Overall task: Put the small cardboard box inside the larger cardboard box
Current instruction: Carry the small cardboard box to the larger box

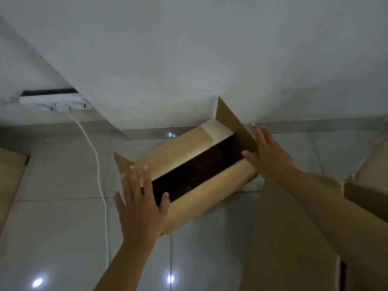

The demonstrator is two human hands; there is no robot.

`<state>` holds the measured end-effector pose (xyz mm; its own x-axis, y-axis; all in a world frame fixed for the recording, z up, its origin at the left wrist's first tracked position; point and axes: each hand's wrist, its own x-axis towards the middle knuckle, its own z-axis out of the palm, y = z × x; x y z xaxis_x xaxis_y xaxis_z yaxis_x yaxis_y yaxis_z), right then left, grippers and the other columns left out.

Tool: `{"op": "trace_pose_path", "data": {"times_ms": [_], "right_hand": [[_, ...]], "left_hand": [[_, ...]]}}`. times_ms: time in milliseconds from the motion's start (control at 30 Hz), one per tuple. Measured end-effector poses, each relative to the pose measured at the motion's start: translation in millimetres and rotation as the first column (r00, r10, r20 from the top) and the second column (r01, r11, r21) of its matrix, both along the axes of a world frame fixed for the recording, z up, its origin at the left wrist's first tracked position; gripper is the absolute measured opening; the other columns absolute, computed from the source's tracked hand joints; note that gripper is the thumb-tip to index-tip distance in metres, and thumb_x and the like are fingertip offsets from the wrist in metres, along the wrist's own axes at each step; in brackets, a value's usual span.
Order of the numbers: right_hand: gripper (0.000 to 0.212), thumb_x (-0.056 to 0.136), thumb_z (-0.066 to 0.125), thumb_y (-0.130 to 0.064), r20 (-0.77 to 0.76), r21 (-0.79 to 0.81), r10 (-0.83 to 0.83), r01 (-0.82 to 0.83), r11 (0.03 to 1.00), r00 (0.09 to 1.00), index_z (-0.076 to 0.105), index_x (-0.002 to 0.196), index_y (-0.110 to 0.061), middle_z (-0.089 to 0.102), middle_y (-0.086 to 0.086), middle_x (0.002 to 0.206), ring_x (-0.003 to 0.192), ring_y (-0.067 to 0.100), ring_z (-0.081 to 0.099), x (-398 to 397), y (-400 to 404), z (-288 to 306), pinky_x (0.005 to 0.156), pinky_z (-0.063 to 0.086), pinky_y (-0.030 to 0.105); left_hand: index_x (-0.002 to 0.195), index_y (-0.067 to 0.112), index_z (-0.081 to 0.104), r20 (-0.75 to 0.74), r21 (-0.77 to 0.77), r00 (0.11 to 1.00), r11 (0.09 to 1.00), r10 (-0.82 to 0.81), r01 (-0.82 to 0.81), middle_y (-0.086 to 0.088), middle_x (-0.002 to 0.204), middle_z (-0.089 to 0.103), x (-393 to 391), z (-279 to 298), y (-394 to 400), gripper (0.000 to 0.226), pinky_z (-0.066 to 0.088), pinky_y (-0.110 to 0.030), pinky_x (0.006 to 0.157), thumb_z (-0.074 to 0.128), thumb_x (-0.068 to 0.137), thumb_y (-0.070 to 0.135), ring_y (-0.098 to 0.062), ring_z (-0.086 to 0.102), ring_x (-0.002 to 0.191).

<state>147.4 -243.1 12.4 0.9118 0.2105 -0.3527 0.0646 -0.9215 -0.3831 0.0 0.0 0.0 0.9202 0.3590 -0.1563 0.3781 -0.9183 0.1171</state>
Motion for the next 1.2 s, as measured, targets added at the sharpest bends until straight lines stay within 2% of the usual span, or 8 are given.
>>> {"op": "trace_pose_path", "data": {"times_ms": [100, 233, 333, 400, 533, 733, 967, 1200], "right_hand": [[0.062, 0.094, 0.034, -0.035, 0.037, -0.002, -0.005, 0.005, 1.000, 0.999, -0.006, 0.141, -0.031, 0.026, 0.011, 0.147, 0.105, 0.036, 0.055, 9.7, 7.2, -15.1, 0.074, 0.043, 0.040], [0.058, 0.096, 0.030, -0.025, 0.096, -0.074, -0.010, 0.017, 0.997, 0.995, -0.006, 0.142, -0.031, 0.057, 0.018, 0.105, 0.068, 0.025, 0.054, 15.4, 8.3, -32.9, 0.059, 0.040, 0.032], [0.066, 0.094, 0.036, -0.011, 0.104, -0.138, 0.016, -0.002, 0.990, 0.994, -0.005, 0.143, -0.028, 0.052, 0.012, 0.070, 0.047, 0.016, 0.042, 22.4, 6.5, -33.5, 0.044, 0.029, 0.027], [0.070, 0.092, 0.040, -0.006, 0.116, -0.135, 0.040, -0.024, 0.991, 0.992, -0.003, 0.143, -0.026, 0.049, 0.010, 0.066, 0.045, 0.014, 0.039, 23.0, 7.3, -31.2, 0.044, 0.030, 0.028], [0.071, 0.090, 0.043, -0.003, 0.162, -0.069, 0.047, -0.036, 0.997, 0.986, 0.001, 0.143, -0.024, 0.051, 0.009, 0.068, 0.048, 0.014, 0.042, 14.3, 14.0, -21.0, 0.055, 0.039, 0.031], [0.075, 0.089, 0.045, -0.002, 0.207, -0.046, 0.060, -0.052, 0.998, 0.976, -0.003, 0.143, -0.021, 0.052, 0.010, 0.069, 0.050, 0.016, 0.044, -2.2, 37.6, 24.2, 0.053, 0.041, 0.032], [0.071, 0.090, 0.042, -0.002, 0.252, 0.022, 0.007, -0.013, 1.000, 0.968, 0.001, 0.143, -0.022, 0.051, 0.009, 0.074, 0.060, 0.022, 0.050, -26.8, 44.6, 127.8, 0.056, 0.040, 0.033], [0.067, 0.090, 0.041, -0.003, 0.286, 0.142, -0.074, 0.034, 0.989, 0.955, 0.004, 0.143, -0.020, 0.050, 0.007, 0.078, 0.062, 0.018, 0.047, -75.8, 3.4, 234.9, 0.059, 0.035, 0.030]], "left_hand": [[0.140, 0.006, 0.021, 0.089, -0.125, 0.987, 0.985, 0.131, -0.120, -0.030, 0.148, 0.019, -1.1, -11.1, 9.4, 0.065, 0.036, -0.060, 0.098, 0.044, 0.086, 0.034, -0.047, 0.023, 0.134], [0.143, 0.010, 0.001, 0.099, -0.390, 0.933, 0.876, 0.346, -0.283, -0.019, 0.154, -0.004, -2.7, -18.8, 7.1, 0.065, 0.048, -0.049, 0.091, 0.040, 0.091, 0.014, -0.041, 0.026, 0.135], [0.144, 0.012, 0.002, 0.115, -0.442, 0.920, 0.849, 0.376, -0.291, -0.012, 0.155, 0.009, -0.4, -18.7, 1.9, 0.062, 0.046, -0.025, 0.053, 0.034, 0.091, 0.004, -0.018, 0.059, 0.076], [0.144, 0.014, 0.002, 0.091, -0.441, 0.910, 0.836, 0.404, -0.327, -0.012, 0.153, 0.020, 0.8, -16.7, 0.7, 0.064, 0.036, -0.023, 0.051, 0.034, 0.090, 0.001, -0.016, 0.048, 0.062], [0.144, 0.012, 0.006, 0.093, -0.419, 0.899, 0.836, 0.427, -0.354, -0.018, 0.147, 0.030, -0.9, 0.2, 8.4, 0.062, 0.041, -0.044, 0.071, 0.033, 0.090, -0.001, -0.044, 0.055, 0.097], [0.143, 0.007, 0.010, 0.180, -0.358, 0.894, 0.873, 0.411, -0.330, -0.019, 0.147, 0.029, -11.1, 56.5, 34.6, 0.059, 0.040, -0.055, 0.089, 0.034, 0.090, -0.002, -0.047, 0.047, 0.114], [0.142, 0.003, 0.013, 0.260, -0.269, 0.894, 0.916, 0.366, -0.297, -0.028, 0.134, 0.037, -29.5, 155.2, 49.1, 0.059, 0.045, -0.058, 0.079, 0.036, 0.088, -0.004, -0.050, 0.050, 0.101], [0.140, 0.001, 0.016, 0.311, -0.189, 0.900, 0.948, 0.305, -0.255, -0.033, 0.127, 0.033, -56.5, 268.5, 24.5, 0.063, 0.036, -0.043, 0.061, 0.042, 0.084, -0.009, -0.046, 0.047, 0.078]]}}
